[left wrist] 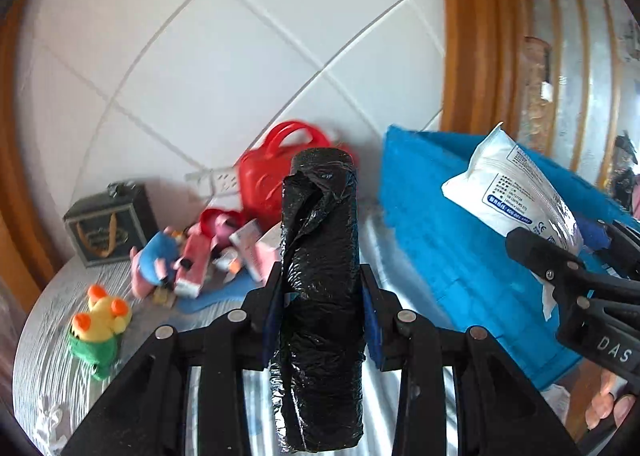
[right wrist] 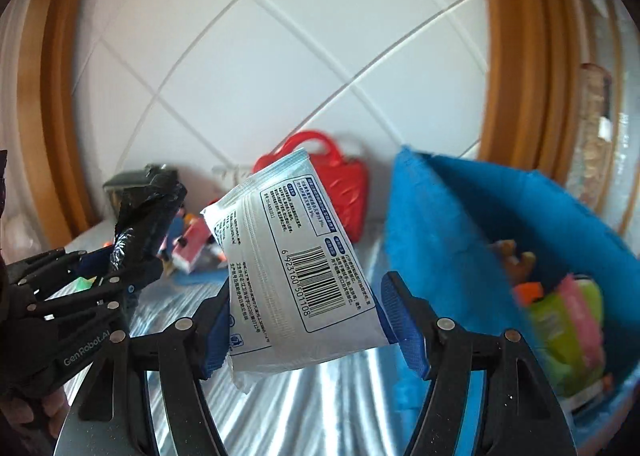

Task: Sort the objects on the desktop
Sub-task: 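Carry the black roll and wet-wipe pack over the crate and release both, then withdraw both grippers from the crate back toward the bed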

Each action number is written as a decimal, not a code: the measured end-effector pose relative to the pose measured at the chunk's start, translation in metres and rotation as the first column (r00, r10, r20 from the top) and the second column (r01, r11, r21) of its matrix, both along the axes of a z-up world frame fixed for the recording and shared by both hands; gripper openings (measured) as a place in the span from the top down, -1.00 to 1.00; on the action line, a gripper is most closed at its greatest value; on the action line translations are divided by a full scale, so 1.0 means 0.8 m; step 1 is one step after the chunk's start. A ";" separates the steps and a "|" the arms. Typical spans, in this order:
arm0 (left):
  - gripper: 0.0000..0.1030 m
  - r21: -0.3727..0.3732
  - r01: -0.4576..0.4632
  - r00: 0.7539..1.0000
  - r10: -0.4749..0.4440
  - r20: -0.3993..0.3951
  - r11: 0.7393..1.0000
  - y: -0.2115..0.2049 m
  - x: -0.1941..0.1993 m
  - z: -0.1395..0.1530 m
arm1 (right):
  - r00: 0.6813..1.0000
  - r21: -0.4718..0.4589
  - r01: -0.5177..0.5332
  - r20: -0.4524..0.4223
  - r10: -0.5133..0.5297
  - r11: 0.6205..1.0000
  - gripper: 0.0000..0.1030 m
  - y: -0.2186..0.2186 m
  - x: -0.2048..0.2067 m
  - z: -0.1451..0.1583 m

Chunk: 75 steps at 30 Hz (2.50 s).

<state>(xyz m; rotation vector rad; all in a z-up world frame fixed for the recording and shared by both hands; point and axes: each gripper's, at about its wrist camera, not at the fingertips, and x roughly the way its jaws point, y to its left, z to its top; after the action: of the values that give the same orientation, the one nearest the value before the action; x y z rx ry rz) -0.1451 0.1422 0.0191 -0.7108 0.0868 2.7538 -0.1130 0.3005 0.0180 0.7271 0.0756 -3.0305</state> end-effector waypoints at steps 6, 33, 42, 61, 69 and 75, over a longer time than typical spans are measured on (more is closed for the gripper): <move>0.34 -0.004 0.138 0.986 -0.138 -0.098 0.990 0.105 0.018 0.050 | 0.982 -0.036 0.162 -0.089 -0.164 0.986 -0.35 0.100 0.044 0.032; 0.31 -0.068 0.354 0.935 -0.352 0.046 0.933 0.391 -0.008 0.064 | 0.876 -0.063 0.479 -0.032 -0.481 0.876 -0.42 0.376 0.047 0.007; -0.52 -0.111 0.310 0.950 -0.311 0.008 0.944 0.393 0.003 0.062 | 0.871 -0.043 0.490 -0.022 -0.491 0.871 -0.99 0.375 0.050 -0.001; -0.52 0.011 0.194 0.981 -0.194 0.012 0.981 0.310 0.006 0.074 | 0.870 -0.027 0.492 0.054 -0.490 0.870 -0.99 0.343 0.080 0.006; -0.52 0.043 0.102 0.995 -0.101 -0.025 0.994 0.201 0.021 0.081 | 0.912 -0.035 0.409 0.007 -0.409 0.912 -1.00 0.260 0.079 0.031; -0.52 0.031 -0.018 1.000 0.018 -0.016 0.999 0.083 0.023 0.069 | 0.952 -0.023 0.303 -0.038 -0.304 0.953 -1.00 0.161 0.070 0.053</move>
<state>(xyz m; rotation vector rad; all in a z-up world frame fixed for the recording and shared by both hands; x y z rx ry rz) -0.1266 0.2085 0.0747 -0.6842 0.0418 2.7720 -0.0574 0.4293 0.0603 0.7386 -0.0682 -3.3330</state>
